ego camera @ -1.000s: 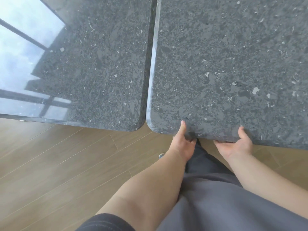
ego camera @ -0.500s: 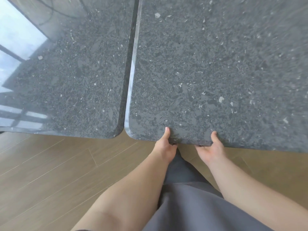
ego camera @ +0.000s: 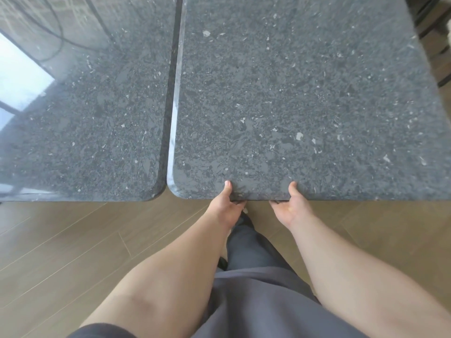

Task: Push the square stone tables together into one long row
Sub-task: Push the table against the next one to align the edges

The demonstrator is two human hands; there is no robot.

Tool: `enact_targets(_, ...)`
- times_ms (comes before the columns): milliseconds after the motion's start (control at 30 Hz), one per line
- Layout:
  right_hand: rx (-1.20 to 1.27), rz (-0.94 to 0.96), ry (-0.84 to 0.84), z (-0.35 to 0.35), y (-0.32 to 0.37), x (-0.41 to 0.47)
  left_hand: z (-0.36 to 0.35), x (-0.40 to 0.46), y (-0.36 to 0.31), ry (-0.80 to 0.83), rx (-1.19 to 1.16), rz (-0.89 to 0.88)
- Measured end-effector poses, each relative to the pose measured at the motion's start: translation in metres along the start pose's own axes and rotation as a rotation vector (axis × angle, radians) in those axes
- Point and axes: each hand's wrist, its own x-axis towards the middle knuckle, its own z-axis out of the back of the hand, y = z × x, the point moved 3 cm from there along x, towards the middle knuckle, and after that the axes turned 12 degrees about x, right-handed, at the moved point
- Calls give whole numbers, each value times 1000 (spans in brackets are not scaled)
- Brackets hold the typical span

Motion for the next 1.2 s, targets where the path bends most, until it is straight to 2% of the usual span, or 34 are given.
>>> enact_targets(467, -100, -28, 34, 7, 9, 4, 4, 3, 7, -24, 12, -21)
enact_targets(733, -67, -54, 11, 7, 4, 4, 1, -9, 3, -73, -5, 36)
enact_targets(867, -45, 5, -50, 5, -3, -2, 3, -14, 0, -90, -23, 92)
enact_targets(1000, -56, -37, -17, 0, -30, -11, 7, -16, -1, -95, -63, 114)
enact_targets(1200, -123, -49, -27, -24, -65, -7, 28, -11, -13, -259, -65, -40)
